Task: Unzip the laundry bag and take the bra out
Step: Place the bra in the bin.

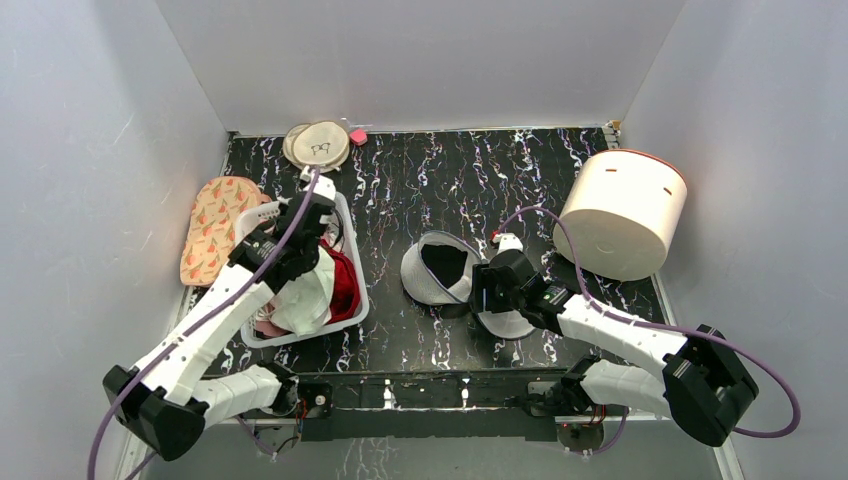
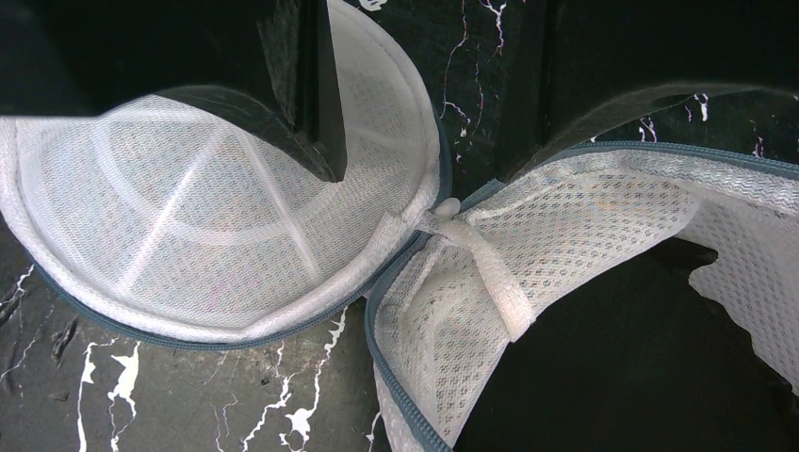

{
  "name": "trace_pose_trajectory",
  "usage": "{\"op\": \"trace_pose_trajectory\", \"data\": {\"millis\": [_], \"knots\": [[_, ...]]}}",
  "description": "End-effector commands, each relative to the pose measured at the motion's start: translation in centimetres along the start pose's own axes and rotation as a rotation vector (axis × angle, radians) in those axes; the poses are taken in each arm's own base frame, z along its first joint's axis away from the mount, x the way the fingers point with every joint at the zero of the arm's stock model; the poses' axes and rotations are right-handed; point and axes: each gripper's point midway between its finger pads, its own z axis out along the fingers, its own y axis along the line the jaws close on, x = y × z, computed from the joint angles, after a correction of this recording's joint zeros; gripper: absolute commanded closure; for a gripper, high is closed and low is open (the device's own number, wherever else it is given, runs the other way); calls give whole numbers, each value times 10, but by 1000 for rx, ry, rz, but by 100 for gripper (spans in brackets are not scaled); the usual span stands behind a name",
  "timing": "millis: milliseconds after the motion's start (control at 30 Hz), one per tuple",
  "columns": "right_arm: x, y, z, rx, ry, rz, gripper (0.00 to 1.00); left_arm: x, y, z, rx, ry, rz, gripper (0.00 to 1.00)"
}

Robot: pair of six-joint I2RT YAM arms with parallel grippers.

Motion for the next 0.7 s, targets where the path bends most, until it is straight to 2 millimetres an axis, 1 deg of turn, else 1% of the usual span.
{"op": "trace_pose_trajectory", "data": {"millis": [0,100,167,233,300,433,467,600,667], "knots": [[-25,13,-4,-46,-83,20,43,-19,1,21,22,-16,-100,100],[-26,14,-4,-45,-81,18,43,-30,1,33,-9,3,-140,100],[-26,14,-3,-42,-74,15,43,-40,7,41,-61,6,-167,100],[-25,14,-3,-40,-70,14,43,-44,7,55,-83,33,-171,100],[-25,14,-4,-43,-71,17,43,-42,3,73,-102,90,-162,100],[-24,13,-5,-43,-74,28,43,-33,-11,98,-100,164,-159,100],[-24,13,-6,-45,-75,29,43,-26,-12,102,-103,176,-163,100],[-25,13,-7,-47,-80,37,43,-1,-3,115,-131,188,-218,100],[-26,14,-8,-47,-82,37,43,10,-2,120,-121,189,-258,100]]}}
